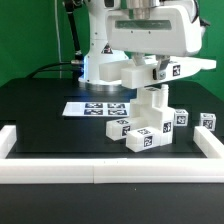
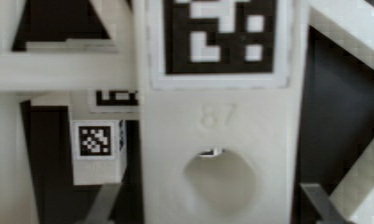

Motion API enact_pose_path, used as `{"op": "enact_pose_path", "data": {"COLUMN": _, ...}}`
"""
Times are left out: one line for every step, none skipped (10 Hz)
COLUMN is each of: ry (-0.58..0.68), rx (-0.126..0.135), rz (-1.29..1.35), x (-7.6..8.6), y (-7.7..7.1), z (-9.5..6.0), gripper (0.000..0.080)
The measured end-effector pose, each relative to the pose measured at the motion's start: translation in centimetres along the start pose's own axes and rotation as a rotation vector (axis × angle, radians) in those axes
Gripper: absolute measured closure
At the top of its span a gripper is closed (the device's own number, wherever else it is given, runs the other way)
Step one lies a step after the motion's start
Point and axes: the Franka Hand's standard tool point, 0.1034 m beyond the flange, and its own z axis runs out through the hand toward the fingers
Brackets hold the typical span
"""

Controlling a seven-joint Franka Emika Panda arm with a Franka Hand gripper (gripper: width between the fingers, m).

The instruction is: Assemble chair

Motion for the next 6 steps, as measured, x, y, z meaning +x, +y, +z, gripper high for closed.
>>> {"op": "enact_pose_path", "data": {"ry": 0.000, "rx": -0.001, "rz": 0.000, "x": 0.0, "y": 0.0, "z": 0.1, "gripper": 0.0511}}
{"op": "enact_pose_path", "data": {"ry": -0.001, "rx": -0.003, "rz": 0.000, "x": 0.0, "y": 0.1, "z": 0.2, "gripper": 0.0511}}
{"op": "enact_pose_path", "data": {"ry": -0.002, "rx": -0.005, "rz": -0.001, "x": -0.2, "y": 0.1, "z": 0.3, "gripper": 0.0511}}
{"op": "enact_pose_path", "data": {"ry": -0.004, "rx": -0.006, "rz": -0.008, "x": -0.6, "y": -0.1, "z": 0.4, "gripper": 0.0511}}
{"op": "enact_pose_path", "data": {"ry": -0.005, "rx": -0.007, "rz": -0.015, "x": -1.0, "y": -0.2, "z": 0.5, "gripper": 0.0511}}
{"op": "enact_pose_path", "data": {"ry": -0.006, "rx": -0.009, "rz": -0.019, "x": -1.2, "y": -0.3, "z": 0.6, "gripper": 0.0511}}
